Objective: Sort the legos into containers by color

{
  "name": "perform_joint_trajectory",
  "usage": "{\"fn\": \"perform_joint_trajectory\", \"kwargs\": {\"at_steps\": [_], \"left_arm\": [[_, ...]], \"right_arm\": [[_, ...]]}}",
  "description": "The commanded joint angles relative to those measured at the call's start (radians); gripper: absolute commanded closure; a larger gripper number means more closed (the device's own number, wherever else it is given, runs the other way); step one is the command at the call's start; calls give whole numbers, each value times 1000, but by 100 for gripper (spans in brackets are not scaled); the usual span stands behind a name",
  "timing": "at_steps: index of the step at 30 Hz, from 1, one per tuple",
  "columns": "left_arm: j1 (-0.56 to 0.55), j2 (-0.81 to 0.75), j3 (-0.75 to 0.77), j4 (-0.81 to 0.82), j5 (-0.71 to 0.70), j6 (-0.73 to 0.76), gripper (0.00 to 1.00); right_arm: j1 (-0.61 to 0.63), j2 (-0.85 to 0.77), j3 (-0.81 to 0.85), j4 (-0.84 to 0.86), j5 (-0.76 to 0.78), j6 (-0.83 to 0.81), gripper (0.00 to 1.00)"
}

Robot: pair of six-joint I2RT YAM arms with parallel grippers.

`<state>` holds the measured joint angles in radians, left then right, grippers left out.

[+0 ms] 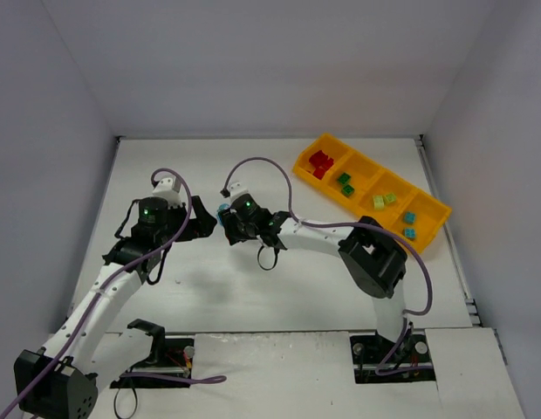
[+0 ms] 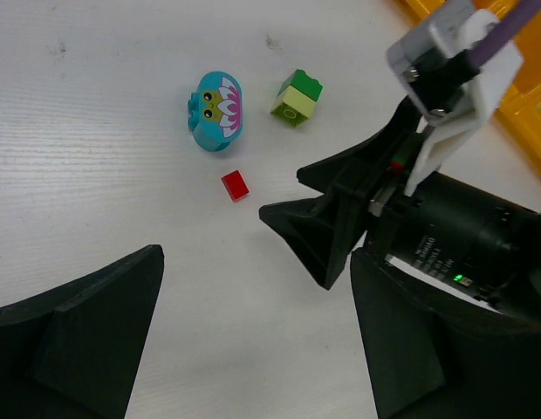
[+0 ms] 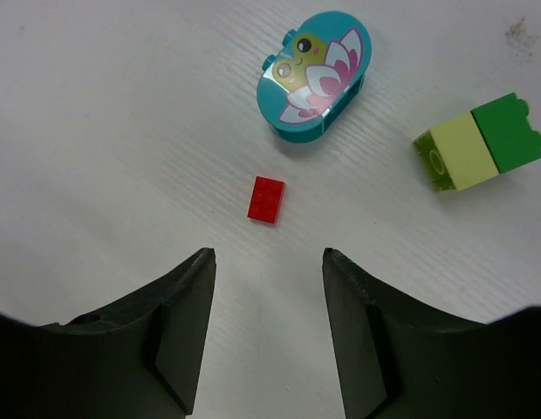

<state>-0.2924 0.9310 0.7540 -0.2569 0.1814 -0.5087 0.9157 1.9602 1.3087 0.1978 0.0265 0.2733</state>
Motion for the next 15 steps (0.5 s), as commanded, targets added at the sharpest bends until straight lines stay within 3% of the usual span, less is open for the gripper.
{"fn": "perform_joint_trajectory", "kwargs": {"at_steps": [1,15], "left_arm": [[6,-21,22,35,-13,-5,19],[4,-27,27,27,-23,-2,19]], "right_arm": [[8,37,69,40,53,59,52],[32,192,169,38,59,69,58]]}}
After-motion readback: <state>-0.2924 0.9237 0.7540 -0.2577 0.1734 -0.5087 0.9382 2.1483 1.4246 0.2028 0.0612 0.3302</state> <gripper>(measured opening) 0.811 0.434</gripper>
